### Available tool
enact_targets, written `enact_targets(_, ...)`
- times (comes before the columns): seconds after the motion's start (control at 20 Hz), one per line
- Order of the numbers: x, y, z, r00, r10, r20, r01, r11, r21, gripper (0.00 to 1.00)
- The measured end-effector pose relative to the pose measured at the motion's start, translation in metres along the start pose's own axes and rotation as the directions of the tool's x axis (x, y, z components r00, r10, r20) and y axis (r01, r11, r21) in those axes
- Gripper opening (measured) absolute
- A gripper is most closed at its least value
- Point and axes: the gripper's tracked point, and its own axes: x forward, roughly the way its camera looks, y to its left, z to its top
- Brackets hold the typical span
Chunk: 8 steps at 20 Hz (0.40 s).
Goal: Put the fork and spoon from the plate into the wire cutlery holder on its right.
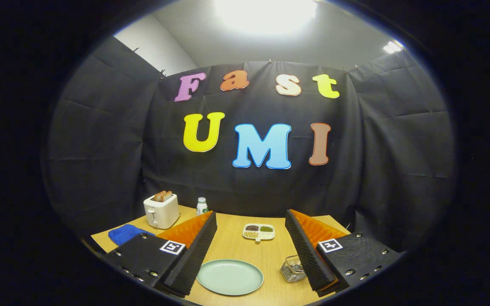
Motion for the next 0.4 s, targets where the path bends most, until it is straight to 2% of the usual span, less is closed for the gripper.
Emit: enact_targets(0.4,0.0012,0.0070,0.0092,0.999,0.009,0.035,-0.009,1.000,-0.004,0.98)
